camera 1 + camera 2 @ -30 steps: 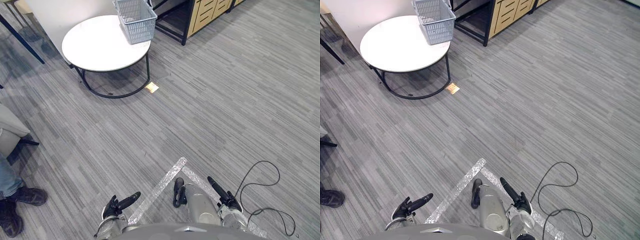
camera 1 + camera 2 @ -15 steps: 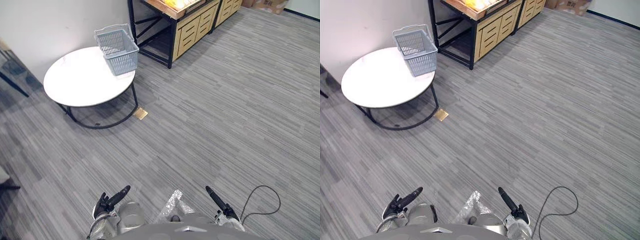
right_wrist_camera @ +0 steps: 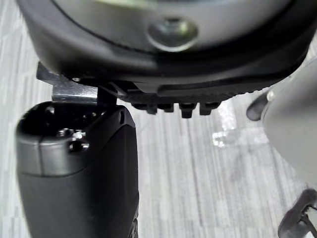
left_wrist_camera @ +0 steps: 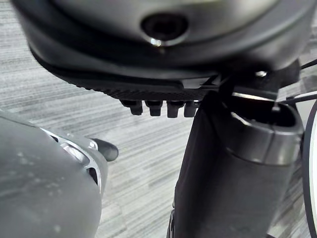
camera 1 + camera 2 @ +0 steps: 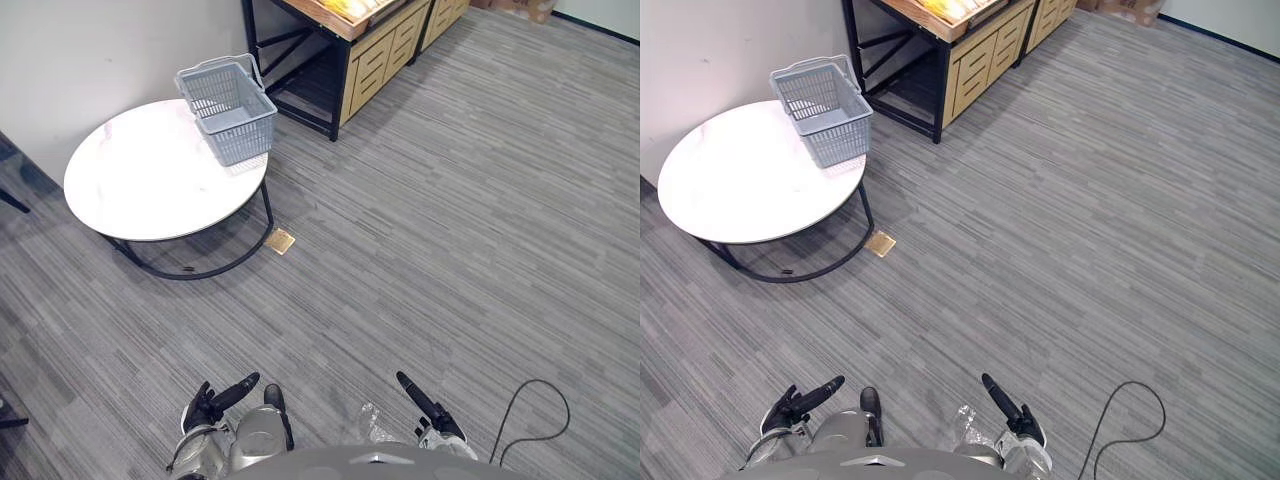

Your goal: Pick vegetable in the basket

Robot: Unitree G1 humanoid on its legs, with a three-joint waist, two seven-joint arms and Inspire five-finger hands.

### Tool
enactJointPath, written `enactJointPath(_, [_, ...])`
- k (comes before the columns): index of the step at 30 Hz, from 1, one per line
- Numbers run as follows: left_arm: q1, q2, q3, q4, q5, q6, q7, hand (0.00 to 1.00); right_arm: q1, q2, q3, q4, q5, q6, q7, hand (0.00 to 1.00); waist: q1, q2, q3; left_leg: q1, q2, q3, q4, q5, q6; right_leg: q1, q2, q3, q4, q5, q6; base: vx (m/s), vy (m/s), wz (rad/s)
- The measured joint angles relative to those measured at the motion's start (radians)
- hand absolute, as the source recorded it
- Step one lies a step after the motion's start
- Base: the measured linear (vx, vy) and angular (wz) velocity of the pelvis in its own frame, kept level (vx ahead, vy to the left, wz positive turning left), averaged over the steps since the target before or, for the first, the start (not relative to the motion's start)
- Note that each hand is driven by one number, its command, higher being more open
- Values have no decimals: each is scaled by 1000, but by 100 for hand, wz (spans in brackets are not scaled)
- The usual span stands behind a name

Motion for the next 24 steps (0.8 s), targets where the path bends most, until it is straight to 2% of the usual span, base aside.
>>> enactJointPath(3, [-2,4,-14,-1,-1,0,-2,100,-8,-13,16,11,-1,1,1,100,3,7,-3,-43,3,7,57,-66,-1,-41,-9,24,-2,-1,1,-54,89,-48])
enactJointPath(4, [-1,4,-24,-2,-1,0,-2,100,-6,-17,17,12,-1,3,0,100,4,15,-11,-67,2,17,102,-121,1,-59,-14,25,4,-4,5,-50,103,-44])
enactJointPath(7, [1,4,-31,-3,1,0,-2,100,-3,-21,18,11,-3,4,0,100,6,15,-18,-89,-5,34,147,-161,9,-93,-38,23,46,-35,24,-31,107,-36])
enactJointPath(10, [1,0,-55,-3,3,0,-2,100,5,-33,14,11,-38,18,6,100,1,30,-28,-103,-21,29,162,-184,23,-154,-49,24,158,-41,28,28,154,1])
enactJointPath(12, [1,0,-66,-3,4,1,-2,100,12,-39,12,9,-39,18,9,100,0,29,-30,-89,-42,9,153,-191,35,-221,-56,26,328,-40,30,79,145,36])
enactJointPath(13, [3,0,-67,-2,4,1,-2,100,22,-38,2,2,-38,18,10,100,-1,19,-35,-67,-67,-5,138,-194,40,-259,-70,36,447,-24,54,63,54,43])
enactJointPath(14, [5,0,-68,-1,5,1,-1,100,29,-38,-2,-2,-38,18,10,100,-2,16,-39,-56,-78,-16,136,-198,46,-278,-75,46,503,-9,71,108,79,61])
enactJointPath(15, [9,1,-68,-1,4,2,0,100,41,-34,-10,-9,-38,17,14,100,-4,9,-44,-32,-100,-34,138,-208,62,-306,-82,61,604,35,86,213,106,67])
enactJointPath(16, [16,5,-82,-1,5,2,2,100,43,-37,-10,-10,-38,17,15,100,-15,9,-46,-7,-112,-57,138,-217,75,-318,-81,65,679,104,85,259,124,66])
enactJointPath(17, [21,5,-92,-3,5,2,2,100,43,-38,-10,-10,-38,16,17,100,-20,14,-47,3,-116,-69,137,-222,75,-329,-81,65,713,142,85,301,108,57])
enactJointPath(18, [28,9,-105,-2,5,2,2,100,43,-35,-14,-9,-38,17,19,100,-27,16,-47,26,-122,-85,136,-235,91,-352,-78,63,791,166,87,202,50,35])
enactJointPath(19, [30,11,-103,-2,5,2,4,100,43,-31,-23,-10,-38,16,23,100,-26,14,-47,44,-122,-89,137,-245,103,-376,-75,53,851,122,73,253,33,26])
enactJointPath(21, [38,14,-103,7,5,2,3,100,43,-29,-26,-10,-36,13,27,100,-30,15,-46,125,-119,-95,112,-253,109,-428,-64,-20,918,-22,48,300,-17,11])
enactJointPath(24, [37,5,-89,21,7,2,2,100,42,-37,-28,-13,-36,11,29,100,-31,29,-42,204,-95,-96,64,-255,103,-460,-49,-115,797,-103,18,258,-72,5])
